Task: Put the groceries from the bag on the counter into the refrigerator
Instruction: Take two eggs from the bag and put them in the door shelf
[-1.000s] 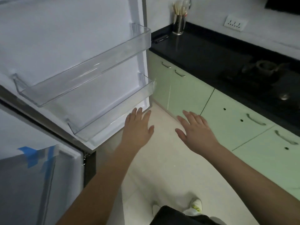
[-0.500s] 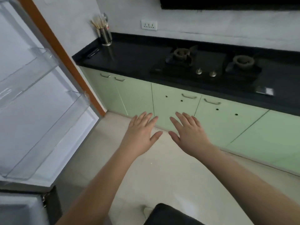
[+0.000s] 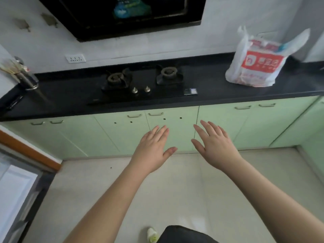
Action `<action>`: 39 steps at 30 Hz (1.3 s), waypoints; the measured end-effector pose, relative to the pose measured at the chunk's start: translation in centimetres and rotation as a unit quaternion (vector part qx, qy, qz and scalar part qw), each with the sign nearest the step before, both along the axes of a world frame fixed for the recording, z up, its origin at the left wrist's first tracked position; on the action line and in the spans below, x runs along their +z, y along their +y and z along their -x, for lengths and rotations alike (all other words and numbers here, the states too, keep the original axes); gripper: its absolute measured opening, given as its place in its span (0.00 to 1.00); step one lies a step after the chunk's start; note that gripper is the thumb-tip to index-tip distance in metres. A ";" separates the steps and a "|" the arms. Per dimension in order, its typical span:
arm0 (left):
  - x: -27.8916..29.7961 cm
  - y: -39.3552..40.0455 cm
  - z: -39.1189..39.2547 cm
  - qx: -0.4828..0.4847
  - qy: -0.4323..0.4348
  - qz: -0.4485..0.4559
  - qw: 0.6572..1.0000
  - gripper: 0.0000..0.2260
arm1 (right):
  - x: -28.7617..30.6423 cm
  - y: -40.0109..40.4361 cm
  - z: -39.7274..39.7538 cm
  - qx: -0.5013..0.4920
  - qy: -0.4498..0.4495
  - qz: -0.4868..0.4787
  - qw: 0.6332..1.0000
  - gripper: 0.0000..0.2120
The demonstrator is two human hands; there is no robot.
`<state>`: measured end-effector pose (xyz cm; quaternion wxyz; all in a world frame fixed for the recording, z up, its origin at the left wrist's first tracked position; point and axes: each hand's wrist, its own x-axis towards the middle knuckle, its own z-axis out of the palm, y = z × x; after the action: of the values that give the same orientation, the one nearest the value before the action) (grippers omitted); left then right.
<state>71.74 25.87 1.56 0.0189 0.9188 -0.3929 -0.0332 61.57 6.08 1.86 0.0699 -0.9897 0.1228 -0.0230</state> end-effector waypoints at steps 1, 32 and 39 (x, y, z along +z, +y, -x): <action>0.0 -1.3 0.4 -0.014 -0.008 -0.003 1.000 0.37 | 0.0 -0.9 0.8 -0.011 -0.004 0.000 1.000 0.34; -2.6 -29.4 -10.1 -0.222 -0.008 0.029 0.975 0.31 | -1.2 -20.0 -0.6 -0.280 0.015 0.005 0.960 0.34; -2.1 -37.6 -11.5 -0.244 -0.026 0.043 0.968 0.30 | -2.3 -26.9 -1.1 -0.299 -0.002 -0.013 0.954 0.35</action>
<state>83.20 -11.71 -0.52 0.0400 0.7940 -0.6066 0.0040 62.64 -20.80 -0.42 0.0729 -0.9066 0.4133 -0.0431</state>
